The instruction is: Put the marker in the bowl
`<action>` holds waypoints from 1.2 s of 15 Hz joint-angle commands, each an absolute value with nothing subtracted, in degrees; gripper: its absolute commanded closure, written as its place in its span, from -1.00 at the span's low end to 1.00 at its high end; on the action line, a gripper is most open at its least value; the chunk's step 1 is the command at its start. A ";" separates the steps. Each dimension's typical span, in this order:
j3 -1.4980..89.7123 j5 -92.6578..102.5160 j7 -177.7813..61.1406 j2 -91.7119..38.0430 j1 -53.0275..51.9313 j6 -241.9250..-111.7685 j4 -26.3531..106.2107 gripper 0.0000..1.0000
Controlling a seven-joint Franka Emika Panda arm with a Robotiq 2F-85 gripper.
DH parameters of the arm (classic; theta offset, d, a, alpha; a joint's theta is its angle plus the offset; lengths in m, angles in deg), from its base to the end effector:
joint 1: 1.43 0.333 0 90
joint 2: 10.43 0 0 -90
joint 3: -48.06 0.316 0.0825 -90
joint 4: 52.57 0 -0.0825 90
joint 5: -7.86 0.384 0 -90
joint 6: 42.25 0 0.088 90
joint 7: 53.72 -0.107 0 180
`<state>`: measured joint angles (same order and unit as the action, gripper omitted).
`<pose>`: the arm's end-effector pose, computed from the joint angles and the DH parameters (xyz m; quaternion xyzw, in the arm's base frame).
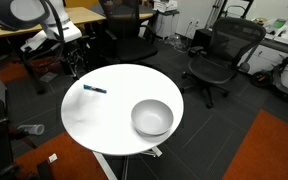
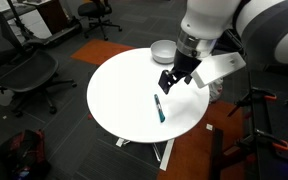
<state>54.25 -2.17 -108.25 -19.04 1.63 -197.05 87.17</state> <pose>0.4921 0.0869 0.2533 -0.9474 0.3130 -0.0662 0.0016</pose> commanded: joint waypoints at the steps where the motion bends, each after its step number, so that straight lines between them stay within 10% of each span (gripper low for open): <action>1: 51.28 -2.54 -110.71 -23.23 5.58 -195.89 83.15 -1.00; 18: 47.15 4.75 -109.24 -36.27 10.97 -197.76 74.26 -1.00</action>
<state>48.25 2.85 -109.36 -34.30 9.79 -197.09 76.40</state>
